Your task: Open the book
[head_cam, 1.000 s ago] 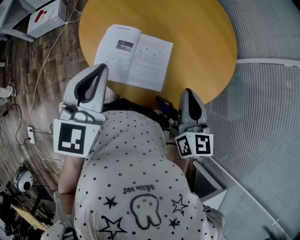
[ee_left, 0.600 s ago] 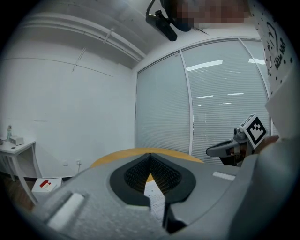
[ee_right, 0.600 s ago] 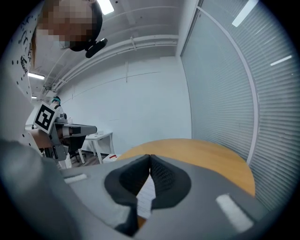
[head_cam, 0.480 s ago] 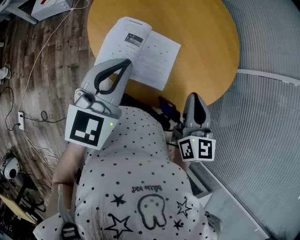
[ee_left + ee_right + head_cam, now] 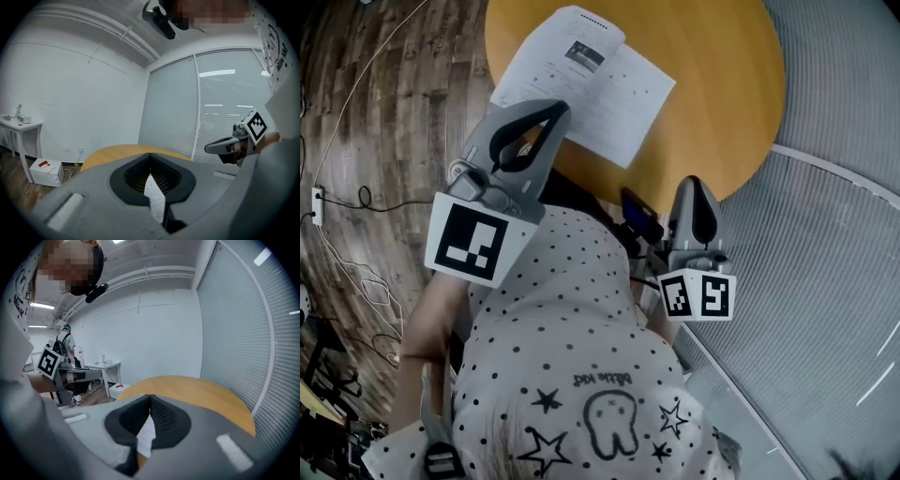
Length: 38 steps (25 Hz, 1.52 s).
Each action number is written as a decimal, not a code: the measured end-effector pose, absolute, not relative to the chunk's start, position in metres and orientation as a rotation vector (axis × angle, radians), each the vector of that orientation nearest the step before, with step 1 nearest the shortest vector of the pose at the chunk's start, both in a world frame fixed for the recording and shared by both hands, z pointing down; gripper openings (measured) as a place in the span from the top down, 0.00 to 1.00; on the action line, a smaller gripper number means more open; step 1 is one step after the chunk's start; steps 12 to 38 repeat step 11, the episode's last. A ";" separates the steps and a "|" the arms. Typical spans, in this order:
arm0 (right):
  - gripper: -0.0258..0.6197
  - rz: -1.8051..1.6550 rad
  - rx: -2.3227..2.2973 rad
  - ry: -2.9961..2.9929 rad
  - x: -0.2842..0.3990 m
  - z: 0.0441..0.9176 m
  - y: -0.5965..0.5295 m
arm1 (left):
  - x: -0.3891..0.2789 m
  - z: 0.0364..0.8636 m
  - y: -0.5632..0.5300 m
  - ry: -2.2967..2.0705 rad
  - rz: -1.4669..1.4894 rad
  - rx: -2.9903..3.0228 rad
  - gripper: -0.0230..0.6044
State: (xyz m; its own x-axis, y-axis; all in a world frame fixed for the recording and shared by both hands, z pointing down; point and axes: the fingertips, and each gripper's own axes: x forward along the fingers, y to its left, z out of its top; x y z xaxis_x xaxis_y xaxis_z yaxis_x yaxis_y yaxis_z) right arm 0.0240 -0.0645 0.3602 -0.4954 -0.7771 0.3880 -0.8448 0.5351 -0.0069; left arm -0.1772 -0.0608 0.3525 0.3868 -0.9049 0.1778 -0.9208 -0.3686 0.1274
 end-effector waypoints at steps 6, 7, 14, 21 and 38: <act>0.95 0.302 1.209 -2.356 0.020 0.385 -0.070 | -0.190 0.382 -0.075 -1.644 0.086 2.356 0.95; 0.95 0.319 1.183 -2.325 0.018 0.389 -0.076 | -0.194 0.386 -0.083 -1.639 0.085 2.333 0.95; 0.95 0.381 1.066 -2.203 0.004 0.392 -0.109 | -0.216 0.401 -0.119 -1.600 0.101 2.234 0.95; 0.95 0.381 1.066 -2.203 0.004 0.392 -0.109 | -0.216 0.401 -0.119 -1.600 0.101 2.234 0.95; 0.95 0.381 1.066 -2.203 0.004 0.392 -0.109 | -0.216 0.401 -0.119 -1.600 0.101 2.234 0.95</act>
